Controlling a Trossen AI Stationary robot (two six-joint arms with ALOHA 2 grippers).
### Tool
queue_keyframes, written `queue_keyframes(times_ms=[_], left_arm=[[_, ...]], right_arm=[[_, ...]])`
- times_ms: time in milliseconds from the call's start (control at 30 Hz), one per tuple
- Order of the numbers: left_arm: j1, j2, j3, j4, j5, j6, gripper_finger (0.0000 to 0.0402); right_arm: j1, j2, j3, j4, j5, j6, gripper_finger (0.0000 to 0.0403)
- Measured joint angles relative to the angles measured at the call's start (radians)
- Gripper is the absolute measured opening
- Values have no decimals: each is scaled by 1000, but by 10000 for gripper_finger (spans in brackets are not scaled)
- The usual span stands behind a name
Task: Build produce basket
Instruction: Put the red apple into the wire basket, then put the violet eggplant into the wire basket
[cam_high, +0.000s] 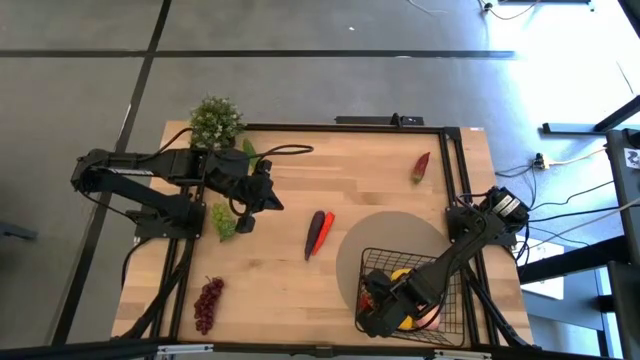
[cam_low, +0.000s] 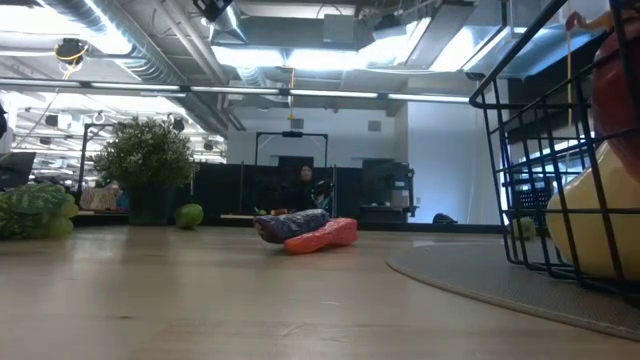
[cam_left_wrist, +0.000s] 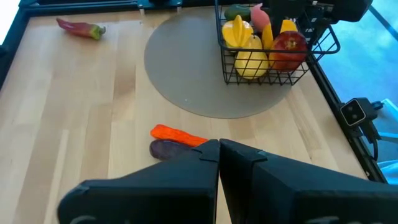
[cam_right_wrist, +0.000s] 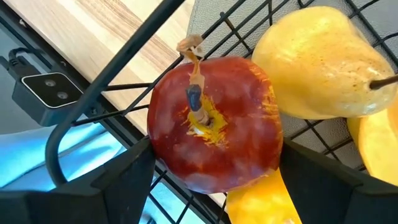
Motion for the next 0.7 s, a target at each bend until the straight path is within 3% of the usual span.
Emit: queue_keyframes(times_ms=[433,700], left_arm=[[0,0,0,1,-1,0,0],[0,0,0,6,-1,0,0]], right_arm=[[0,1,0,-27,-8,54,316],[0,2,0,-34,-7,53,377]])
